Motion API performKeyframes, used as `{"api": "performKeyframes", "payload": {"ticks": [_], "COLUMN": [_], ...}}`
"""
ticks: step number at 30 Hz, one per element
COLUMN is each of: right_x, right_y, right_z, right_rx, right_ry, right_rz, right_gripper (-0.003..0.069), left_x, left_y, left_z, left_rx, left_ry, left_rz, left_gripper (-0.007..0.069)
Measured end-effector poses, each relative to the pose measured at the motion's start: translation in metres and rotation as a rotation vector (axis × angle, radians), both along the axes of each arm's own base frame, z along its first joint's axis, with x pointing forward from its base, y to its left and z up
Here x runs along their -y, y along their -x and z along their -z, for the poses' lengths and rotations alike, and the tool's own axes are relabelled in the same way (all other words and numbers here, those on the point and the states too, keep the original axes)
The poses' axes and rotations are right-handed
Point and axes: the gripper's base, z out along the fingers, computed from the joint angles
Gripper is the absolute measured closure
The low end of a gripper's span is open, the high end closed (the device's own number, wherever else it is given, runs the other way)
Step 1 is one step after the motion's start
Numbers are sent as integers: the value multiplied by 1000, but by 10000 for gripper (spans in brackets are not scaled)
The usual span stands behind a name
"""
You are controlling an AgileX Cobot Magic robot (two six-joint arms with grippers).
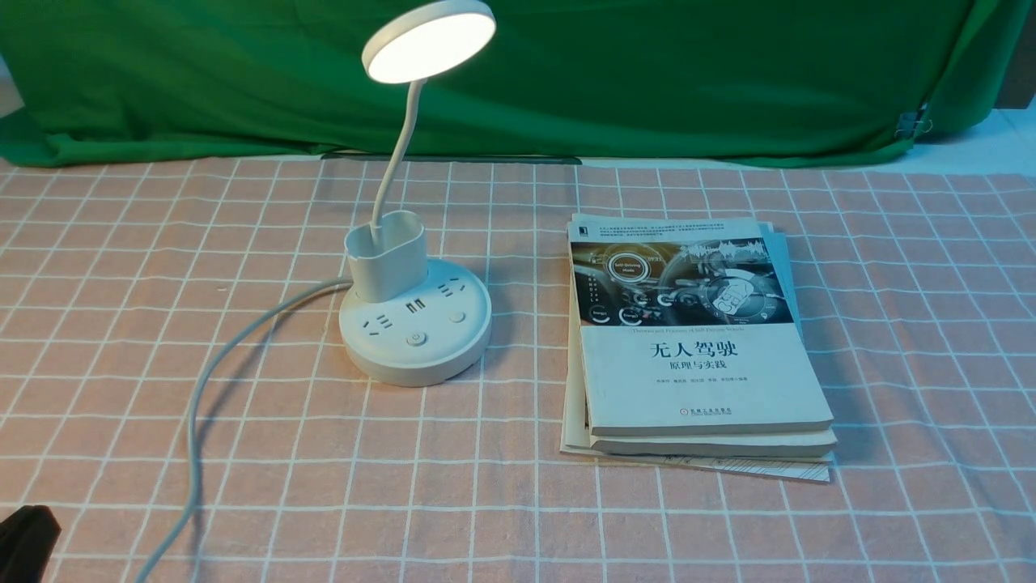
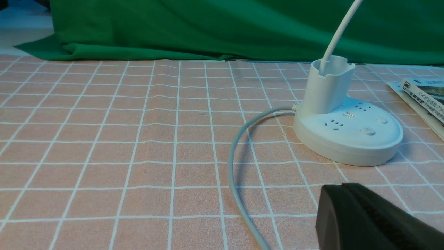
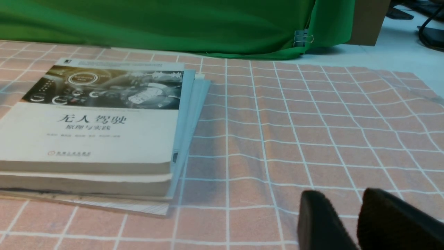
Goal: Turn on the table lamp on the pink coffee tablecloth with your hand.
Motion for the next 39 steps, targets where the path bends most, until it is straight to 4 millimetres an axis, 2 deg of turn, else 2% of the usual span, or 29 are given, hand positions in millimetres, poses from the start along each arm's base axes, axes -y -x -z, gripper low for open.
{"api": "performKeyframes", "payload": {"ticks": [39], "right_x": [0], "right_y": [0], "right_z": [0], "right_rx": [0], "right_ry": [0], "right_rz": [0], "right_gripper": [418], "left_x": [0], "left_y": [0], "left_z": [0], "left_rx": [3], "left_ry": [-20], "left_rz": [3], "left_gripper": [624]}}
